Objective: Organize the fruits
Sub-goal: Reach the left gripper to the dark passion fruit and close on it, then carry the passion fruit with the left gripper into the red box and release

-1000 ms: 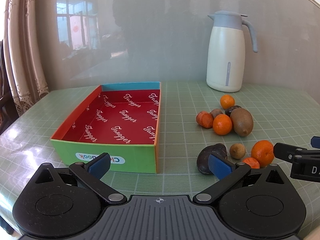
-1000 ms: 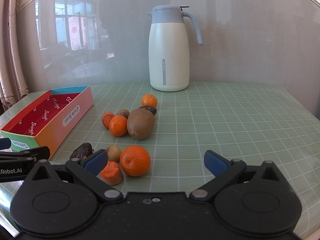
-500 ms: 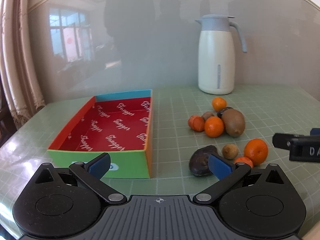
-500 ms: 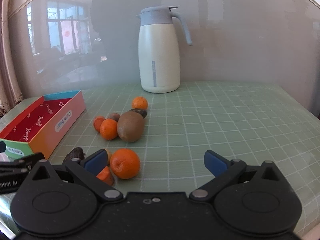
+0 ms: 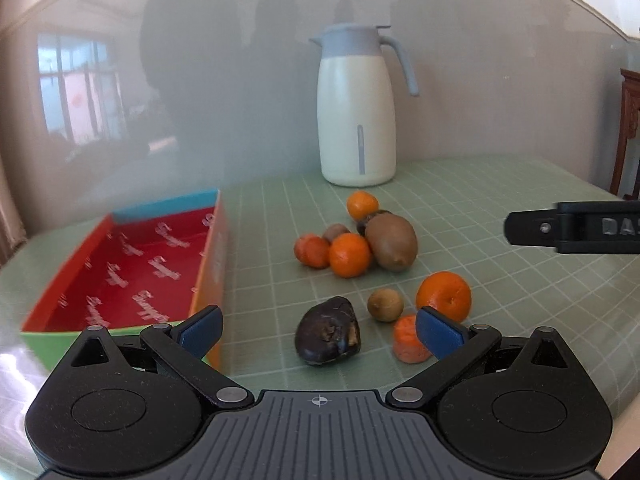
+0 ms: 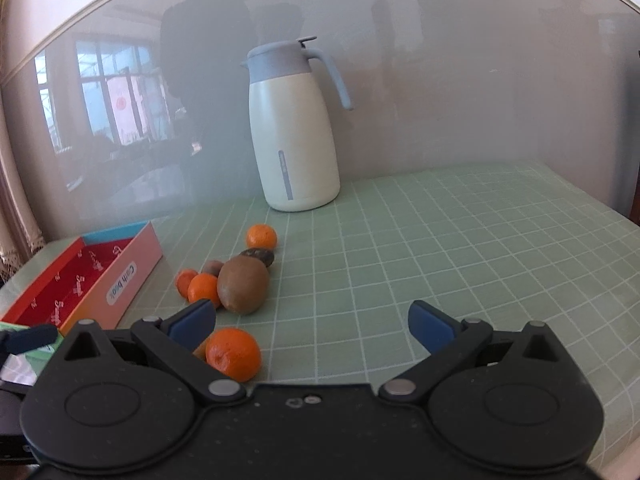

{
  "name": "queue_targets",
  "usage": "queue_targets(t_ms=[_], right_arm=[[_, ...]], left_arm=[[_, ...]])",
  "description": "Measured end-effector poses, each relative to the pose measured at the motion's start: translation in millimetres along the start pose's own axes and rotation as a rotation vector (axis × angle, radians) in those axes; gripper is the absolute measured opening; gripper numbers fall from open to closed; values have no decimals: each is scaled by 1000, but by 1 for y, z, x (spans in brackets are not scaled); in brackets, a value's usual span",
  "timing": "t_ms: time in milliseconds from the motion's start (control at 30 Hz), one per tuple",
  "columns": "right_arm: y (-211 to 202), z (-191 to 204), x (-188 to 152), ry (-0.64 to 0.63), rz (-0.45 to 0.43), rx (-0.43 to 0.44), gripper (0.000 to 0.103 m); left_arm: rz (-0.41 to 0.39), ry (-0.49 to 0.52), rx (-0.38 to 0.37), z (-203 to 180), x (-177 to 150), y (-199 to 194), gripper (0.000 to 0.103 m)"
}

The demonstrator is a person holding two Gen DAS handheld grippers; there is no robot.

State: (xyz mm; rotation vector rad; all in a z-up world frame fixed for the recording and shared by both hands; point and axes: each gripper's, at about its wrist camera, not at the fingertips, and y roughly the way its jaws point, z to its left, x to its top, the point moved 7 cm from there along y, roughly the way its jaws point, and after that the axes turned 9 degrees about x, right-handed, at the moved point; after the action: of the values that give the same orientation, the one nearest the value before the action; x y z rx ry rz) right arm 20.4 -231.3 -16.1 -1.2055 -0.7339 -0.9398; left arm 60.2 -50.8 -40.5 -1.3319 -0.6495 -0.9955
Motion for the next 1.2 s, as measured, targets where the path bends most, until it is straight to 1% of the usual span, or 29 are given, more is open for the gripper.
queue_targets(t_ms=[33,100,133,300,500,533,600,633,800,1033,1100,1200], right_arm=[[0,0,1,1,-5,1,103],[-1,-1,2,3,-14,4,103],[-2,-1,4,9,-19,9,103],[-2,0,7,22,-32,28,103],[1,3,7,-2,-26,35,103],[1,3,8,-6,-28,33,103],[1,2,8,-13,-31,25,103],[0,1,8,-13,-32,22,103],[-4,-9,9,12,-42,7,103],[-4,-9,8,14,-40,5,103],[-3,-6,8,7,-40,6,103],[-1,-2,8,2,-39,12,103]], left_arm=[[14,-9,-5,0,0,4,85],[68,-18,-23,-2,-3,17,76],[90,-29,-26,-2,-5,22,74],[115,-47,-26,-5,-8,33,74],[163,-65,-31,-9,-15,48,73],[164,-63,-31,-10,-15,49,63],[180,-52,-27,-13,-18,53,47],[174,-52,-20,-14,-17,53,45],[154,-38,6,-16,-16,52,44],[20,-21,68,-7,3,31,44],[-15,-38,94,3,11,24,44],[-53,-67,159,26,22,20,44]])
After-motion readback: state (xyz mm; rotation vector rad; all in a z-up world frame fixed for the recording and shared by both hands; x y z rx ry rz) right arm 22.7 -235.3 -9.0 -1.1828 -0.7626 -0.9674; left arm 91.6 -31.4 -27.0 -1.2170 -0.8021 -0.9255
